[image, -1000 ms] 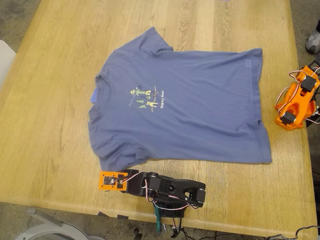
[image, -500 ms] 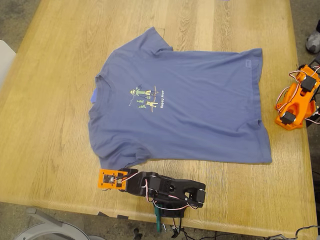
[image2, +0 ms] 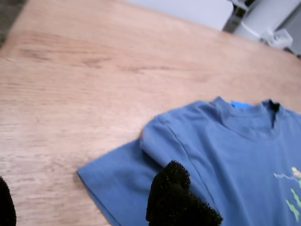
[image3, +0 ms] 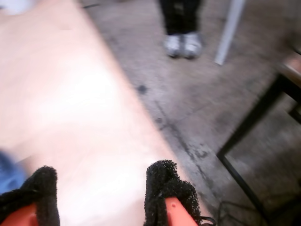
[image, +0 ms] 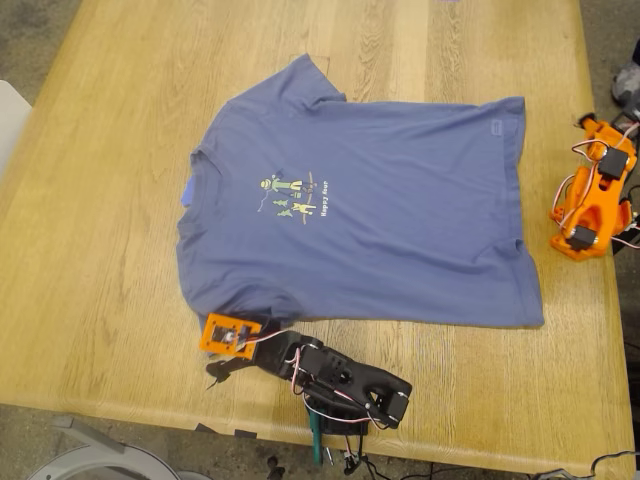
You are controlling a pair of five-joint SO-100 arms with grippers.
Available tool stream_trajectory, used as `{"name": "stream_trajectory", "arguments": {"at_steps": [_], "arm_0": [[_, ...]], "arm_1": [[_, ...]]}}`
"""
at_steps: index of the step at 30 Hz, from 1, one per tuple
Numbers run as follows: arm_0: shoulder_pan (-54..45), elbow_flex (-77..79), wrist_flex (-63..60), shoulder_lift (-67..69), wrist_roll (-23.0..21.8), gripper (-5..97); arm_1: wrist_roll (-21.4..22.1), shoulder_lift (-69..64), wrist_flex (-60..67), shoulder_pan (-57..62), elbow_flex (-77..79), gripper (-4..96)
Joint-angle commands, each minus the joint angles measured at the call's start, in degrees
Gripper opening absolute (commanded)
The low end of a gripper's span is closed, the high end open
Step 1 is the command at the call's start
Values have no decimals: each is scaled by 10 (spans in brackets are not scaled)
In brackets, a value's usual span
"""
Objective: Fold a T-shirt
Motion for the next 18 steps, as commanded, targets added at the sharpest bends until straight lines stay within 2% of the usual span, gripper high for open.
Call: {"name": "stream_trajectory", "arguments": {"at_steps": [1,6,11,18], "arm_0": [[22,-91,60,66,4,469],[67,-203,179,23,17,523],[75,-367,251,-121,25,531],[143,-627,359,-352,23,550]], "arm_1": [[2,4,40,-54,-83,323],[-3,3,178,-135,-212,327],[-5,-25,317,-229,-357,325],[-26,-216,483,-369,-645,322]]}}
